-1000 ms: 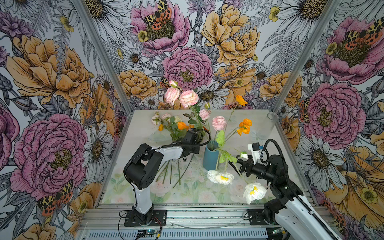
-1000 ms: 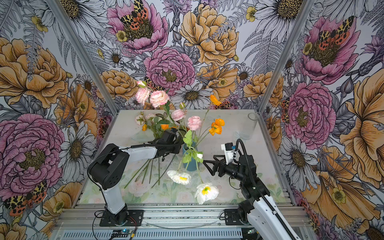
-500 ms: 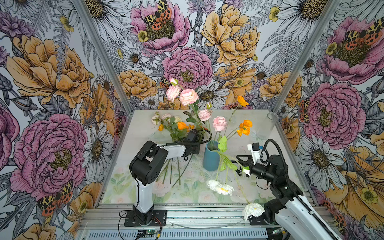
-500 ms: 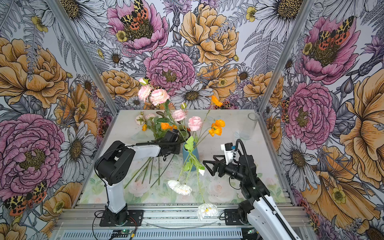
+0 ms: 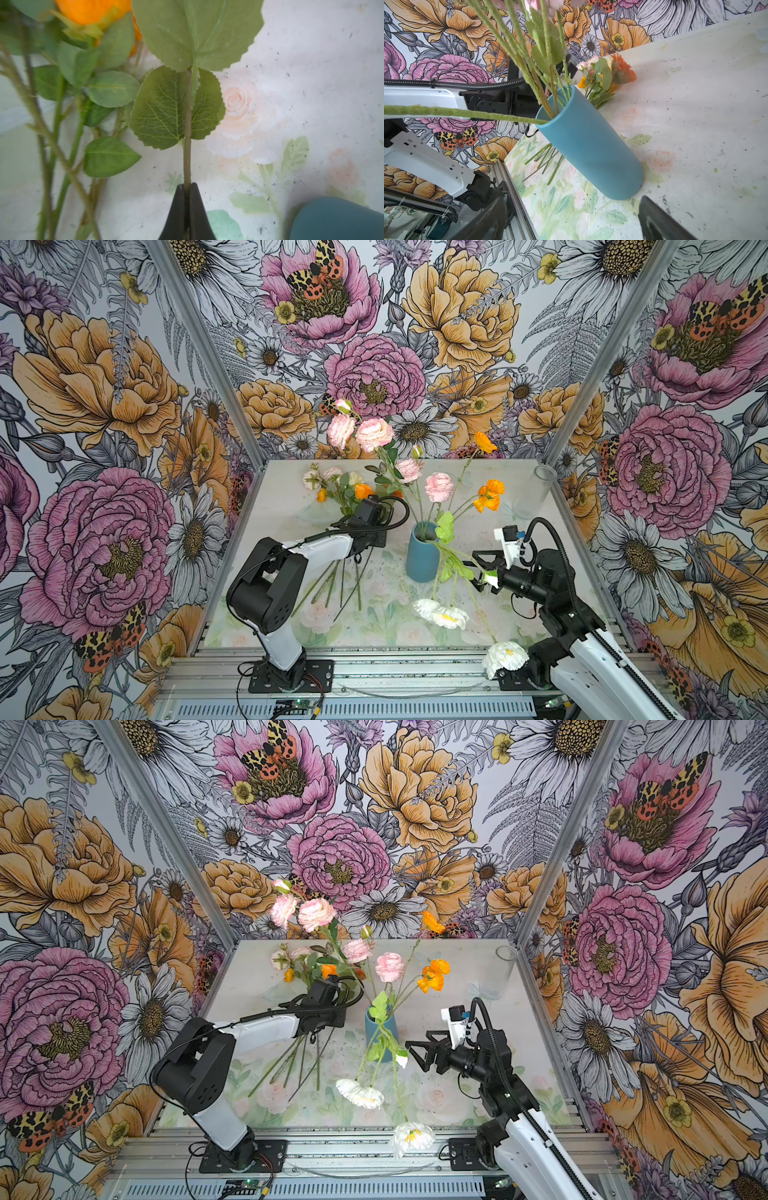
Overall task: Arrange the flowers into the vase
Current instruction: 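Lift the orange sunflower high above the table with the left gripper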
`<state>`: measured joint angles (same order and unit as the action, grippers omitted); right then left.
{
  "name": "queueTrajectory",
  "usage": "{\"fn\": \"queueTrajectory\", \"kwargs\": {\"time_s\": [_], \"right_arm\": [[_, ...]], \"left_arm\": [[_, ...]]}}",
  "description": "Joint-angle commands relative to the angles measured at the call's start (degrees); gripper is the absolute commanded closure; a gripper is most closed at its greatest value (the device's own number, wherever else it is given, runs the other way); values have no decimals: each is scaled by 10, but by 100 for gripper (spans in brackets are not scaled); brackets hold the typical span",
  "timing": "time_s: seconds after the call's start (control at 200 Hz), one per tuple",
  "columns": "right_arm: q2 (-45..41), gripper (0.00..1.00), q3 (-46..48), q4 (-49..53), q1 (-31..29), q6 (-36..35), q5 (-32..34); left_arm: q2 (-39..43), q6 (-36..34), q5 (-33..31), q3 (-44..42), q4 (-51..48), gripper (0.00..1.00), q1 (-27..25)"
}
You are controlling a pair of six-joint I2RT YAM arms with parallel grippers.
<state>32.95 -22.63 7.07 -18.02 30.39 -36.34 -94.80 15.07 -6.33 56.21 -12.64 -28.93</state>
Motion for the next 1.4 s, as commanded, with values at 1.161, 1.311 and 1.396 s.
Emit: {"fn": "queueTrajectory", "kwargs": {"time_s": [1.161, 1.311, 1.396], "right_arm": [[-50, 1, -11, -3, 11, -2, -27], [-50, 1, -11, -3, 11, -8, -31], [-50, 1, -9, -3, 11, -12, -37]], "left_arm": [[603, -108, 73, -132, 494, 100, -88], [511, -178, 64, -101, 611, 100, -185], [469, -227, 68, -92, 650, 100, -225]]}}
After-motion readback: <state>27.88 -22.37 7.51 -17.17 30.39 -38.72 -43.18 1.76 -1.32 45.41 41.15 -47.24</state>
